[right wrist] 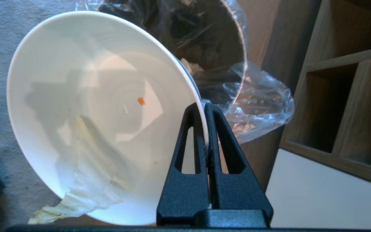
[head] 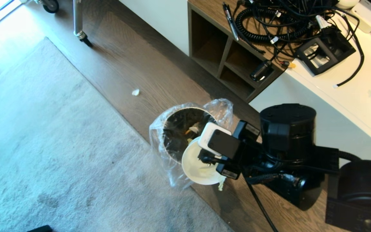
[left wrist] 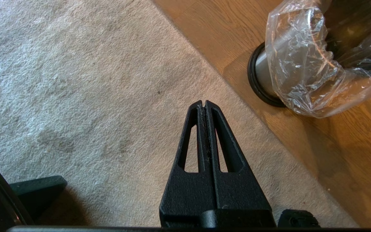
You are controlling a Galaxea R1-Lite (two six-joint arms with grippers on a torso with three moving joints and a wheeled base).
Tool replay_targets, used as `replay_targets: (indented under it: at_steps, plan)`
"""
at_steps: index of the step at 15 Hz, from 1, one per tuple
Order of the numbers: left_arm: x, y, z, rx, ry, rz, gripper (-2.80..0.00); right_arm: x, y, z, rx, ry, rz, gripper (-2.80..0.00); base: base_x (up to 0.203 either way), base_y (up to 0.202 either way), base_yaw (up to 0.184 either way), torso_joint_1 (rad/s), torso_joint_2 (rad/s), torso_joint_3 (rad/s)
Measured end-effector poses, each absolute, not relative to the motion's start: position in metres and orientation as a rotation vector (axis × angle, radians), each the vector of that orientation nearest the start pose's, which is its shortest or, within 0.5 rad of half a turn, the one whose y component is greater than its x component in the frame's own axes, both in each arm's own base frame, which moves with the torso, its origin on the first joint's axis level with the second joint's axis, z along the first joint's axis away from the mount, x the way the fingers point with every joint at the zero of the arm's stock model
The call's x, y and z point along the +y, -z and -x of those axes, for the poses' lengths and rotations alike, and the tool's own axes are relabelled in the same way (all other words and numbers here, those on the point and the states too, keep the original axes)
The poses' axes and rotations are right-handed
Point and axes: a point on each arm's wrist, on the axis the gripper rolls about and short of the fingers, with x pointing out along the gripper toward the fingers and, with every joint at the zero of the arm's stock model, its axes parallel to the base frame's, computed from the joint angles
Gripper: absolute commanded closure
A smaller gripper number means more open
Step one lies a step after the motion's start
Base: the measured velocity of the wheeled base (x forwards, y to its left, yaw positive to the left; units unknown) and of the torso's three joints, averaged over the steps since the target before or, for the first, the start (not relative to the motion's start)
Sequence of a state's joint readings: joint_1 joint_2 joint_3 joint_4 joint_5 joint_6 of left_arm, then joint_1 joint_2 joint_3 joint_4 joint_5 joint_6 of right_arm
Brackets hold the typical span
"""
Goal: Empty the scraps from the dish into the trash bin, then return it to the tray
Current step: Put the bowl back to the table
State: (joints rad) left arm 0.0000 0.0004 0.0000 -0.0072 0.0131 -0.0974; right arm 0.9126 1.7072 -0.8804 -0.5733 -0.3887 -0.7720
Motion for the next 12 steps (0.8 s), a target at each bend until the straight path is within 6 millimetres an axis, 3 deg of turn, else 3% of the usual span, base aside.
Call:
replay_targets:
  at_steps: [7, 12]
  plan:
    - [0.000, -0.076, 0.023, -0.007, -0.013, 0.097, 0.00, 0.235, -0.194, -0.198, 0.063, -0.573, 0.830, 0.00, 0.000, 0.000, 0.000, 0.000, 0.00, 0.000]
    - [0.000, -0.076, 0.023, -0.007, -0.013, 0.097, 0.00, 0.217, -0.200, -0.190, 0.066, -0.551, 0.782, 0.00, 0.000, 0.000, 0.000, 0.000, 0.00, 0.000]
